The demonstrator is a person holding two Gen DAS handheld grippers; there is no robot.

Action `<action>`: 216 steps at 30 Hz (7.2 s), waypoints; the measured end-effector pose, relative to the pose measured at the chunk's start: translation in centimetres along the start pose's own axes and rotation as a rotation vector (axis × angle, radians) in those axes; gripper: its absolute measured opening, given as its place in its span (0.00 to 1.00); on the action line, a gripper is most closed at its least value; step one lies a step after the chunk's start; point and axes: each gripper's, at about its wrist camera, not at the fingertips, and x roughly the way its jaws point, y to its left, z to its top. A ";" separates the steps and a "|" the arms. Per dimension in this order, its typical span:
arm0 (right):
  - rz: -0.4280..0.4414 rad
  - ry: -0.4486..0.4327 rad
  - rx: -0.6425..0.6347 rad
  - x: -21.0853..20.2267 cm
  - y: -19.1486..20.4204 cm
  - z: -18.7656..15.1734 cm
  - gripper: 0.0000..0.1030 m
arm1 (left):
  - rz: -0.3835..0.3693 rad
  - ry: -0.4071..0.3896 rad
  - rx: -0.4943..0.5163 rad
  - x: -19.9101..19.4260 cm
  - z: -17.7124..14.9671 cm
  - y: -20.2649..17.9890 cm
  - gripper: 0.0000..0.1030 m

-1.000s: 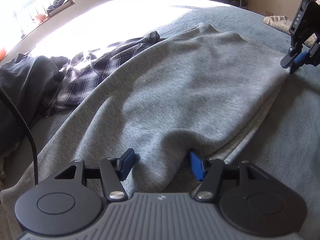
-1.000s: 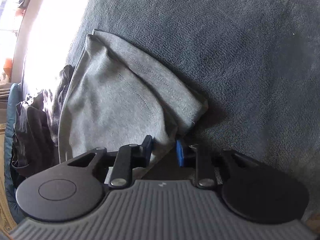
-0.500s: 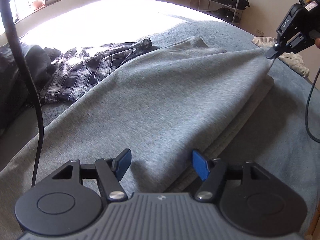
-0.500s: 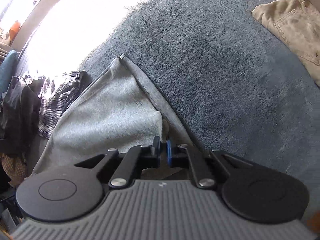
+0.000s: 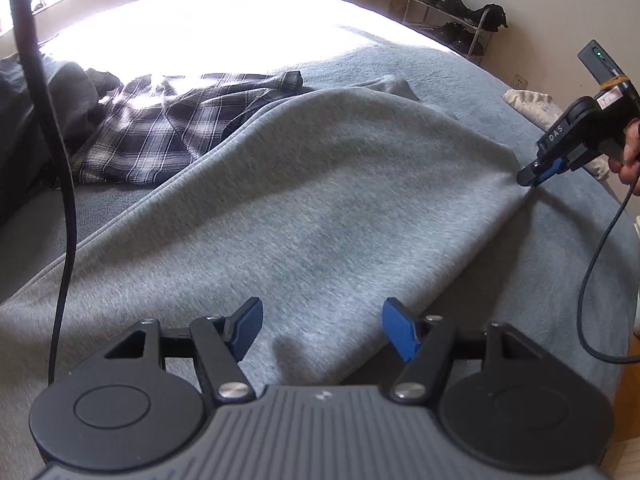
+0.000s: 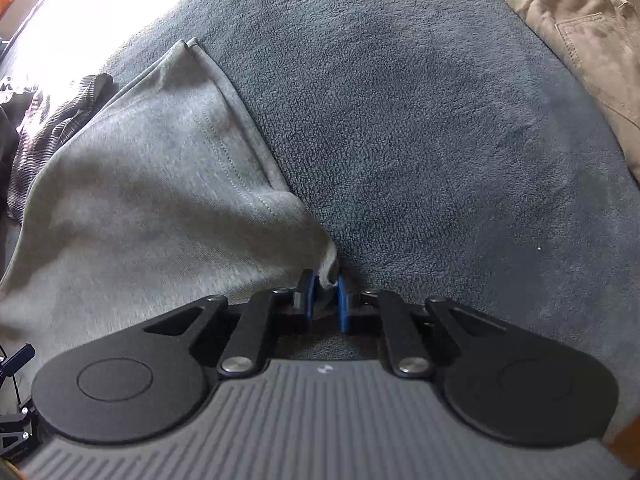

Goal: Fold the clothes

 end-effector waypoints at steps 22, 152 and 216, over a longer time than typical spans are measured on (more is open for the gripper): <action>0.120 -0.194 -0.350 5.1 12.3 12.5 0.16 | 0.071 0.019 -0.010 2.0 -1.4 0.0 0.70; 0.205 -0.288 -0.345 4.5 23.6 -2.3 0.00 | 0.600 0.157 -0.521 -13.3 -17.8 28.1 0.71; 0.728 0.281 0.611 8.0 32.8 -24.9 0.52 | 0.251 -0.014 -1.201 -22.2 -29.7 32.4 0.72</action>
